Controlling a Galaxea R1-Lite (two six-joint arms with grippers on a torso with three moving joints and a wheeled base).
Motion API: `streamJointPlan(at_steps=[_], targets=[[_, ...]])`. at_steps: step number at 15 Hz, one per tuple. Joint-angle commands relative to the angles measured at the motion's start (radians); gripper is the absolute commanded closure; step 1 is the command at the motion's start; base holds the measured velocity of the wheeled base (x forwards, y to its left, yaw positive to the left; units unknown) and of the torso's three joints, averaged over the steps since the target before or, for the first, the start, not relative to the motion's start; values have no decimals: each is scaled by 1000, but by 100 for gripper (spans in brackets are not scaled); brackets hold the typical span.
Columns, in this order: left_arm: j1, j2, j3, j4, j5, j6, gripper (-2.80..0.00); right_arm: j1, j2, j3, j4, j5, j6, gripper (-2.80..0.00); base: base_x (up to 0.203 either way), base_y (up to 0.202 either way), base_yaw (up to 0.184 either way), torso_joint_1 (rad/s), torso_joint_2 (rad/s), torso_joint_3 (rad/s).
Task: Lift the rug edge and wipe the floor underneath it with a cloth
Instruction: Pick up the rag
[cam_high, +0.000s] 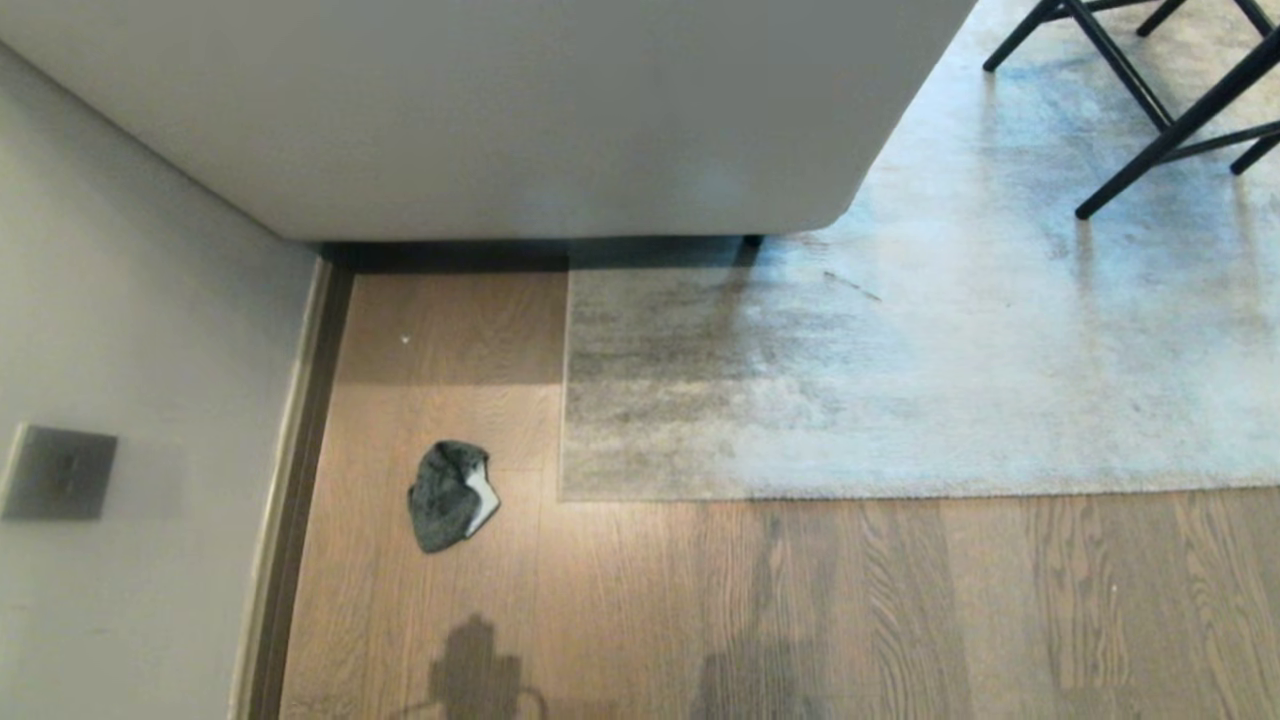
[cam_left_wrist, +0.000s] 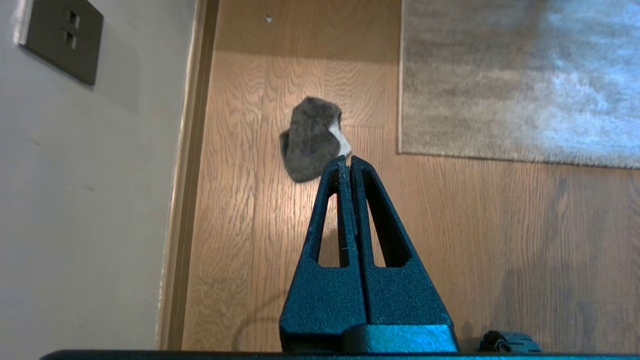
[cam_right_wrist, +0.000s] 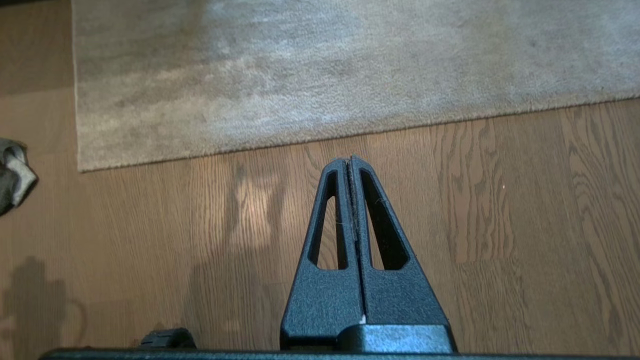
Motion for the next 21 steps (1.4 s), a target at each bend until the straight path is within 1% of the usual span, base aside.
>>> streamJointPlan(at_steps=[1,21], targets=[[0,0,0,0,1,-1,0,0,0,0,0,0,1,0,0,0,0,7,2,-197],[0,0,0,0,1,1,0,0,0,1,-1,0,1,0,0,0,0,2,2,-198]])
